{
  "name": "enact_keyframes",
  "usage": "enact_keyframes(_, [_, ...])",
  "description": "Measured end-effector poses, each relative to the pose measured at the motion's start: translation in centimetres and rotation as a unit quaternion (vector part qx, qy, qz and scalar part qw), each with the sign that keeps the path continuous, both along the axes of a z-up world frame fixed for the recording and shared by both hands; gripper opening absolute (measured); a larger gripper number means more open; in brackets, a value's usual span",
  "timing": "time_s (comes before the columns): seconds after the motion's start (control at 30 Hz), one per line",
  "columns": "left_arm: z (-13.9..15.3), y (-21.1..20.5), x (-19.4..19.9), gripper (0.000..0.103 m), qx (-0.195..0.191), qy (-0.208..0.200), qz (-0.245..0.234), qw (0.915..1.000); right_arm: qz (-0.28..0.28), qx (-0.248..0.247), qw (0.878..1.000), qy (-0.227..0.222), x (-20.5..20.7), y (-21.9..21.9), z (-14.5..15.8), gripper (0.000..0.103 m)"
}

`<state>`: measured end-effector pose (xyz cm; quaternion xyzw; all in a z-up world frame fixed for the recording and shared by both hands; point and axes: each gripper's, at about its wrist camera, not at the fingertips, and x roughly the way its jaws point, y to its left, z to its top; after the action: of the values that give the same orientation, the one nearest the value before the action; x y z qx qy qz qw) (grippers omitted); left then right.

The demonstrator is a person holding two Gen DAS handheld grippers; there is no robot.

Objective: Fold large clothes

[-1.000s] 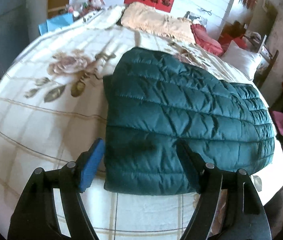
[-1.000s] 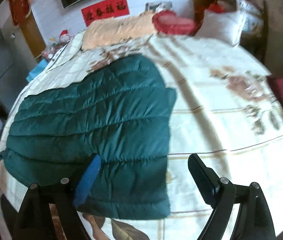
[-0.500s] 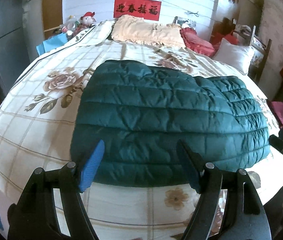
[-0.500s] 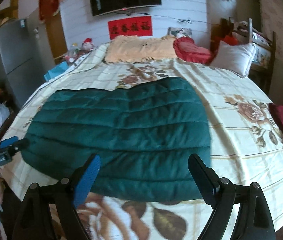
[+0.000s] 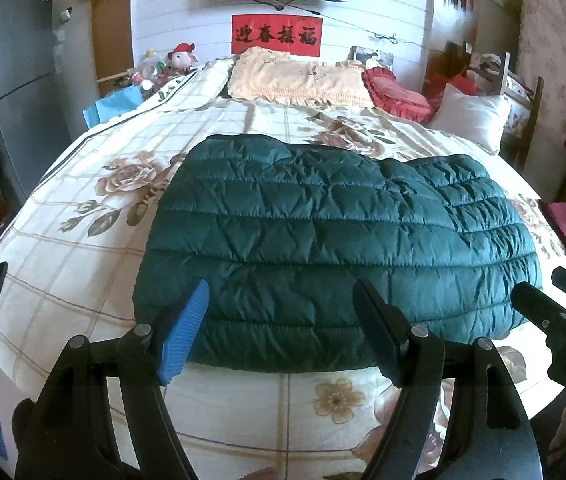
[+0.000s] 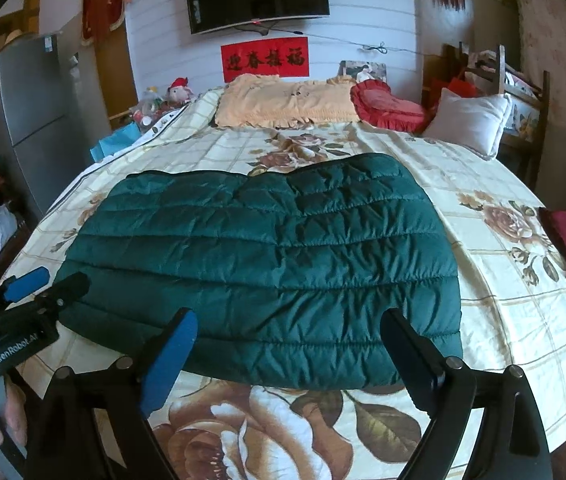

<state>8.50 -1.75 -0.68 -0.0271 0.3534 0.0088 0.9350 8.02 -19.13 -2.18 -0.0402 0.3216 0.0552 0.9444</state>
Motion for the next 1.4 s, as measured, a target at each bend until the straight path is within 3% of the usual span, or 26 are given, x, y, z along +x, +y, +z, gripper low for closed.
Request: enact_keyframes(1.4, [-0.3,-0.7,0.4,0.075,0.010,-0.001,-0.005,0.9999,-0.001,0.019,1.000,0.012,0.3,0.2,-0.2,0.092])
